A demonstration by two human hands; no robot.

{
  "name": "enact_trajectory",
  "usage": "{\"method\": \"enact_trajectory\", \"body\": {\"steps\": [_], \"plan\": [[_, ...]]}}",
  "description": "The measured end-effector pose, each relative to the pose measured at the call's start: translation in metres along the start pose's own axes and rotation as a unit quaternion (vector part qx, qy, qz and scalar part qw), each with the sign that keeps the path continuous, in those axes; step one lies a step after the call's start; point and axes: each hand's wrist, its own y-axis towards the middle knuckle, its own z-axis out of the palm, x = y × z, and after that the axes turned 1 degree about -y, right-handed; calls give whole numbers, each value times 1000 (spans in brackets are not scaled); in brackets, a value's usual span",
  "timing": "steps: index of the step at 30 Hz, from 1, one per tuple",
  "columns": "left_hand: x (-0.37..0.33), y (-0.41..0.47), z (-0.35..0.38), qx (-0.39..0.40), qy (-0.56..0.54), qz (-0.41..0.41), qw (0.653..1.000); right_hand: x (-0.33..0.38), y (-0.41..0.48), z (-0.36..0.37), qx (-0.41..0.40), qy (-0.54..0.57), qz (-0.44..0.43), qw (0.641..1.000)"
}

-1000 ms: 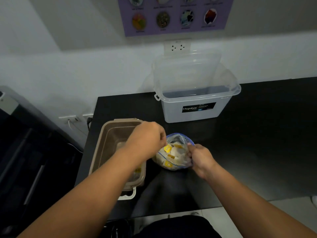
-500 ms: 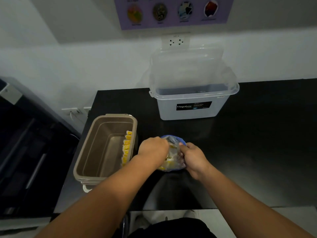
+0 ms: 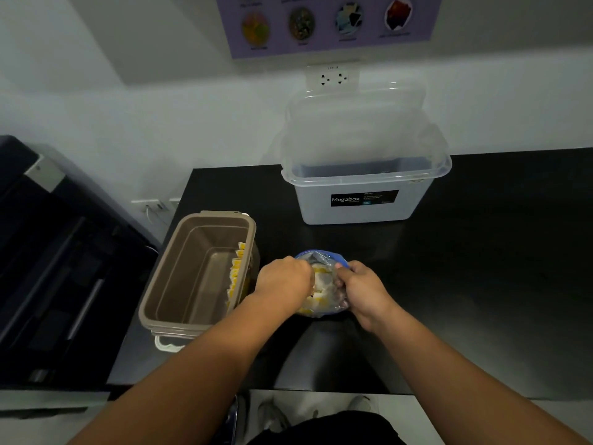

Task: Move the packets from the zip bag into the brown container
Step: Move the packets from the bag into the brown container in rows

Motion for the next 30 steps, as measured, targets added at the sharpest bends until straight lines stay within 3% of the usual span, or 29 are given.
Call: {"method": "enact_trajectory", "body": {"steps": [4,9,14,18,24,27,30], "plan": [[-3,0,-4,42,-61,-2,997,3,-2,-2,2,-9,4,1000],[-11,1,4,38,7,-15,999,7,-4,-3,6,-20,2,1000],[-12,5,8,35,-5,-19,999,11,-5,-2,8,-23,8,1000],[0,0,2,-38,-134,11,990,13,-5,0,-1,-30,0,1000],[11,-1,-6,-100,-334,21,937,17,0,5,-15,-28,-6,999],[16,0,-10,-129,-384,33,914,17,2,6,-27,-11,1,1000],[21,0,-14,-118,-385,66,913,19,1,8,-37,2,18,999]]}}
